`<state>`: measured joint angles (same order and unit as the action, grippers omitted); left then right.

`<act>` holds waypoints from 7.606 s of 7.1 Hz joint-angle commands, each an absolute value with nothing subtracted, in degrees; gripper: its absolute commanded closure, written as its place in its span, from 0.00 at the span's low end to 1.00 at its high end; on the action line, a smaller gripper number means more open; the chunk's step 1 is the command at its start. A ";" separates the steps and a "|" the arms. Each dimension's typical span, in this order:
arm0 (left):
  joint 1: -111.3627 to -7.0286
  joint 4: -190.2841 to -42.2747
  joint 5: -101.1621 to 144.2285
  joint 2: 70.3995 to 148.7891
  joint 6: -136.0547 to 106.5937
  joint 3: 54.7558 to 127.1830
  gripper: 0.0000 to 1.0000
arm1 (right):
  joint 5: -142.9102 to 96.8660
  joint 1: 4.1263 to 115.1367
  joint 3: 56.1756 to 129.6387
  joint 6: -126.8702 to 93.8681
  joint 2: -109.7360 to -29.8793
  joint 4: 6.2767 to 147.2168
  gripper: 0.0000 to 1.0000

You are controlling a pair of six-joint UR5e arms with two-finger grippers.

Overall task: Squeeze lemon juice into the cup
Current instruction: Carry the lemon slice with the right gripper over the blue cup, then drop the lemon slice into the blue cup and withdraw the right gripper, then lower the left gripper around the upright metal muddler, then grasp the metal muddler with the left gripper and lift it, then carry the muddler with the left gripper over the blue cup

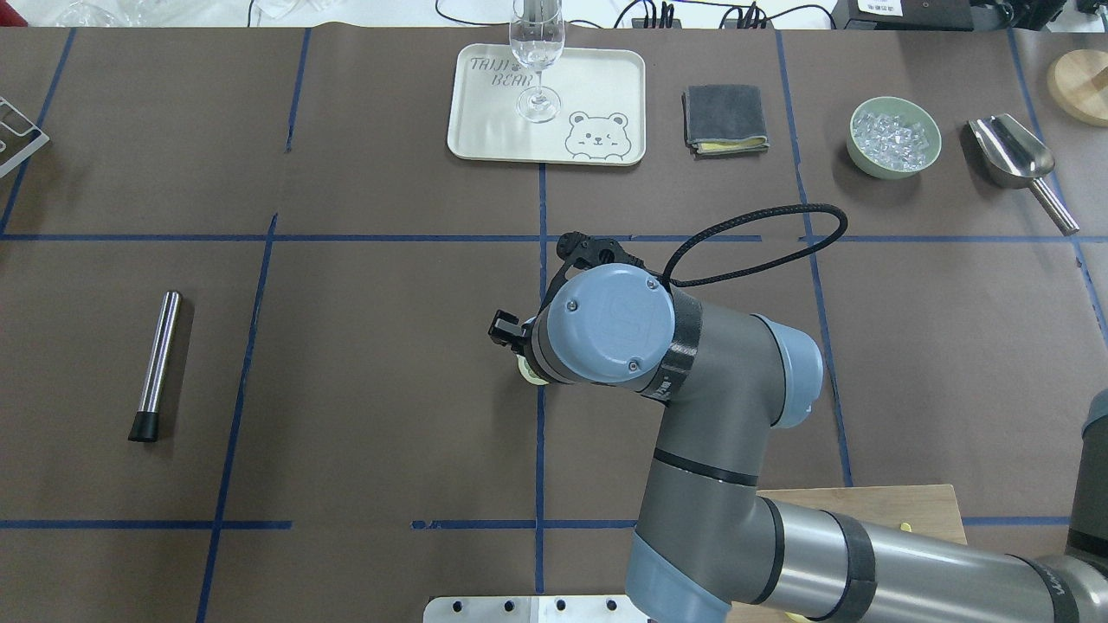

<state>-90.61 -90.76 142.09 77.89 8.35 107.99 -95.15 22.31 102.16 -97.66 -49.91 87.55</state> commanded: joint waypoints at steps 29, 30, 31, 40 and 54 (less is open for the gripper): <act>-45.88 -121.11 122.52 91.50 -56.79 94.57 0.92 | -122.61 52.21 118.92 -53.70 -88.77 80.51 0.00; -45.88 -121.11 122.52 91.58 -56.60 94.74 1.00 | -122.61 52.21 118.92 -53.79 -88.68 80.51 0.00; -45.88 -121.11 122.61 91.58 -56.43 95.27 1.00 | -122.61 52.21 118.92 -53.88 -88.59 80.51 0.00; -45.97 -114.34 107.64 100.08 -56.25 120.90 1.00 | -122.52 52.29 117.86 -53.88 -88.33 80.51 0.00; -17.49 -128.31 48.26 124.54 -51.59 104.96 1.00 | -128.84 61.69 117.16 -45.18 -92.55 80.42 0.00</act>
<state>-18.50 -124.94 50.77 123.57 -52.08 108.75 -127.27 60.18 117.42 -46.66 -92.10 80.42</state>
